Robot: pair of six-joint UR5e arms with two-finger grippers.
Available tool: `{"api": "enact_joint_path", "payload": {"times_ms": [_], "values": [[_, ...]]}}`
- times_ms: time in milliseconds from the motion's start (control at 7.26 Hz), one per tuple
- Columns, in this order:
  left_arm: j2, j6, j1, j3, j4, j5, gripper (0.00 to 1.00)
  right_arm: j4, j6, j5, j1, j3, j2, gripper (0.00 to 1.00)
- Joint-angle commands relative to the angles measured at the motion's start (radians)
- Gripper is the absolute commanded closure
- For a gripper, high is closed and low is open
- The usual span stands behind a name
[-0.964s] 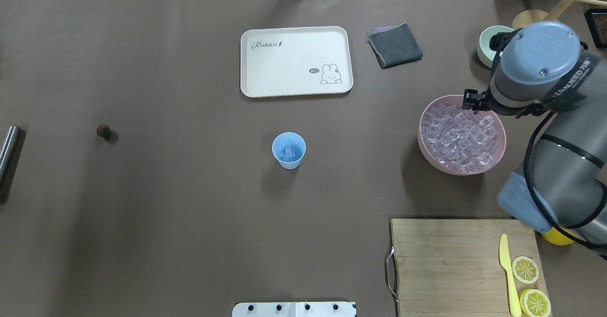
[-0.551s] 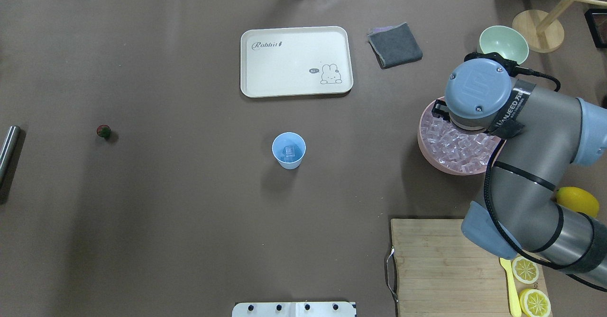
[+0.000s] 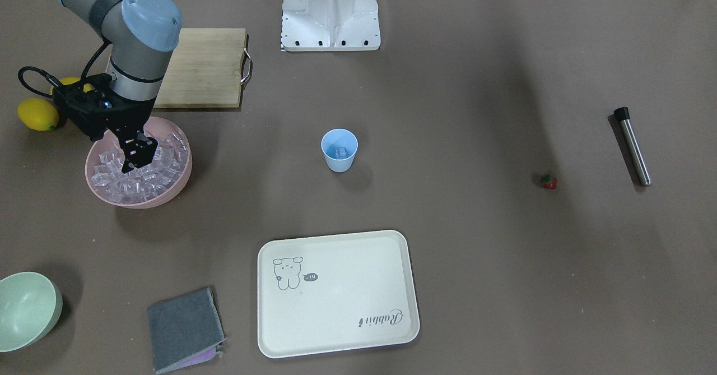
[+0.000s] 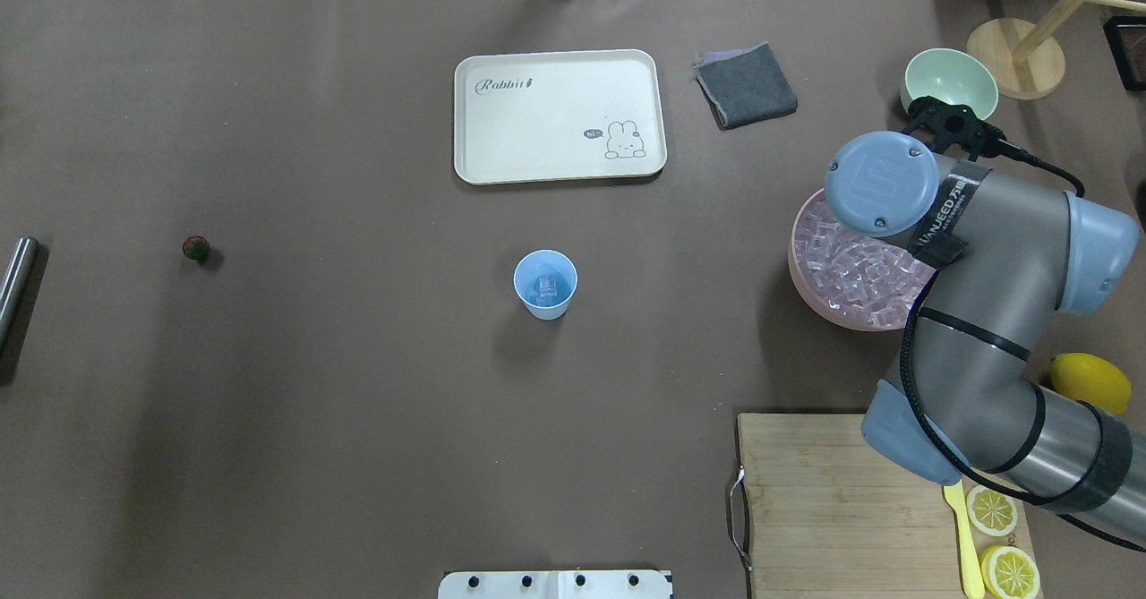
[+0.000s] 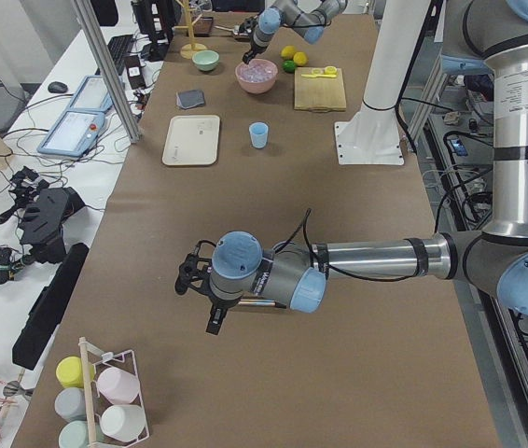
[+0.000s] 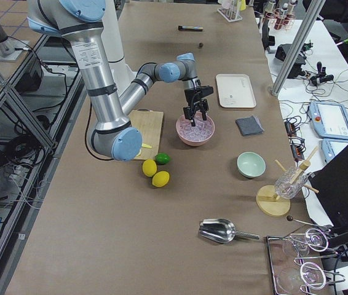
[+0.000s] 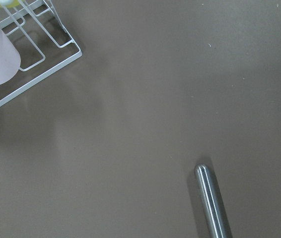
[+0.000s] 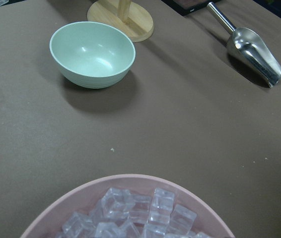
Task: Mash ice and strawberries in cup
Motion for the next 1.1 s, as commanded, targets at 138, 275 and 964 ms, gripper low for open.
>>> {"api": "enact_joint_path", "payload": {"times_ms": [138, 275, 964], "values": [[0.005, 0.001, 0.000, -0.003, -0.002, -0.002, 0.02, 0.010, 0.046, -0.038, -0.013, -0.074, -0.003, 0.21], [0.005, 0.001, 0.000, -0.006, -0.002, -0.002, 0.02, 0.010, 0.045, -0.038, -0.014, -0.074, -0.005, 0.25], [0.017, 0.001, -0.001, -0.007, -0.017, 0.000, 0.02, 0.072, 0.042, -0.038, -0.020, -0.131, -0.006, 0.42]]}}
